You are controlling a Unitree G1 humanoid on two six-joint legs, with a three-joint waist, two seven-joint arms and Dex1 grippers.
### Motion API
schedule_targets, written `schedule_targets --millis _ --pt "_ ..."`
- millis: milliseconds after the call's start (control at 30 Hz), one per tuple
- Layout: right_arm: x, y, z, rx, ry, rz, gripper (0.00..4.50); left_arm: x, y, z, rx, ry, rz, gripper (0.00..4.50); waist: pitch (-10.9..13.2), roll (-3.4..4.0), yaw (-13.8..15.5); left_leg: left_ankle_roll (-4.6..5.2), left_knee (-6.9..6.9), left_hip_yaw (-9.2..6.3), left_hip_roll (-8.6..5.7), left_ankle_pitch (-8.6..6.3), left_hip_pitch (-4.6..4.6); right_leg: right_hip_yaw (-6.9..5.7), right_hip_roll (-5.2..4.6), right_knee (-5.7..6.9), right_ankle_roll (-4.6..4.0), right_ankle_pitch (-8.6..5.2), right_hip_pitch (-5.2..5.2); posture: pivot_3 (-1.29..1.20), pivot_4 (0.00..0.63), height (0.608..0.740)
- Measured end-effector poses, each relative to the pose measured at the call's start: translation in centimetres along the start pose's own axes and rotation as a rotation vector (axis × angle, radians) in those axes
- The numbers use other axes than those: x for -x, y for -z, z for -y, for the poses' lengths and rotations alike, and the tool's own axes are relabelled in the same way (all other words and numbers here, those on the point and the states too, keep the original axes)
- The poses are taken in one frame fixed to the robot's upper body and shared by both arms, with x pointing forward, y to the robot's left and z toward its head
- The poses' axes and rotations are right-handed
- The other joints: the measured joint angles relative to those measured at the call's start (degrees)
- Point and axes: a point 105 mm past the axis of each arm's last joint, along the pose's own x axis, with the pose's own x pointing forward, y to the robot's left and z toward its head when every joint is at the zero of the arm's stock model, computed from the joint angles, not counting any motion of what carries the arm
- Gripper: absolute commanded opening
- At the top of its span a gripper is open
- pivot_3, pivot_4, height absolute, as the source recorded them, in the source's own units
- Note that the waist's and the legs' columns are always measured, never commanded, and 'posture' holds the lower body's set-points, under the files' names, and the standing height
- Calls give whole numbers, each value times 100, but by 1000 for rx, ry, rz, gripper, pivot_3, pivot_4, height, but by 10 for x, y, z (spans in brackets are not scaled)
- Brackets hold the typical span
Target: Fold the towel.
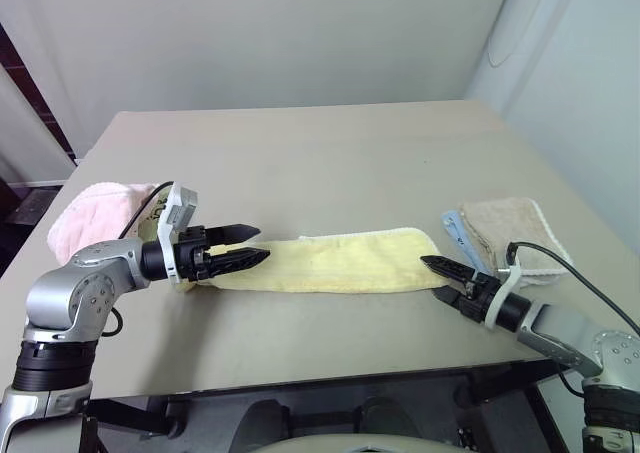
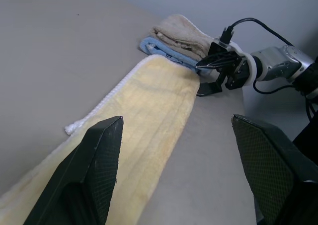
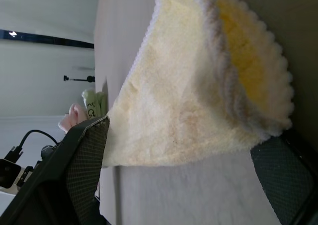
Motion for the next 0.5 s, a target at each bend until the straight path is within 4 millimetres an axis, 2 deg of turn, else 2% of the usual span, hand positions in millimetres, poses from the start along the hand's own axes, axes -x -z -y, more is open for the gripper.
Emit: schedule_targets --millis 200,333,433,500 --pt "-7 0 7 -7 26 36 1346 27 16 -26 54 -85 -23 3659 2 3 -44 0 -5 3 7 0 -13 6 2 1 -2 1 -22 0 0 701" --pt "-6 -6 -1 15 -8 74 22 49 32 -28 91 -101 -32 3659 -5 -9 -43 0 -8 16 13 0 -15 13 -11 -3 -2 1 -25 0 0 701" --pt "-2 -12 0 16 -9 113 22 64 48 -22 116 -114 -42 3659 -5 -8 -37 -2 -7 31 10 -1 -13 20 -37 -12 -8 4 -40 0 0 701" --pt "4 -15 2 12 -14 134 22 73 66 -12 140 -122 -66 3659 -4 -5 -26 -2 -12 36 7 -3 -20 29 -61 -22 -9 4 -48 0 0 701"
